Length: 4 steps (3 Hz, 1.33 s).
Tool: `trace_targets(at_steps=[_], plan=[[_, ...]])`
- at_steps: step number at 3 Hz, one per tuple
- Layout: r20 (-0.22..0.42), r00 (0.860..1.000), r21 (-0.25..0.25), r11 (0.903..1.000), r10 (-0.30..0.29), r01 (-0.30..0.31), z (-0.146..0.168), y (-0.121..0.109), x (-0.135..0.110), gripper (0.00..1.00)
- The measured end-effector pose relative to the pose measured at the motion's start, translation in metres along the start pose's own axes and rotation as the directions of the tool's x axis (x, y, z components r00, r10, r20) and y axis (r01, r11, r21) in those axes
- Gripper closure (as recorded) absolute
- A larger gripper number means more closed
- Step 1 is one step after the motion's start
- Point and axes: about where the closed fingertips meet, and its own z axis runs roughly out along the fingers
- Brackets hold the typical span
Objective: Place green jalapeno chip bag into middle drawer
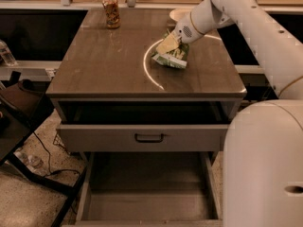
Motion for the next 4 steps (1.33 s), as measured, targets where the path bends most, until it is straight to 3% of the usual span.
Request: trace_targets(at_steps=[1, 2, 3, 4], plan=[[0.0, 1.0, 0.0, 1.0, 0.0, 0.0, -0.002, 0.0, -0.002, 1.0], [0.0, 1.0, 0.0, 1.0, 0.0, 0.0, -0.003, 0.0, -0.003, 1.0], [0.011, 1.0, 0.014, 0.9998, -0.017, 0.017, -0.019, 0.004, -0.014, 1.0], [0.039, 0.998, 0.065, 0.9965, -0.055, 0.052, -0.056, 0.013, -0.026, 1.0]])
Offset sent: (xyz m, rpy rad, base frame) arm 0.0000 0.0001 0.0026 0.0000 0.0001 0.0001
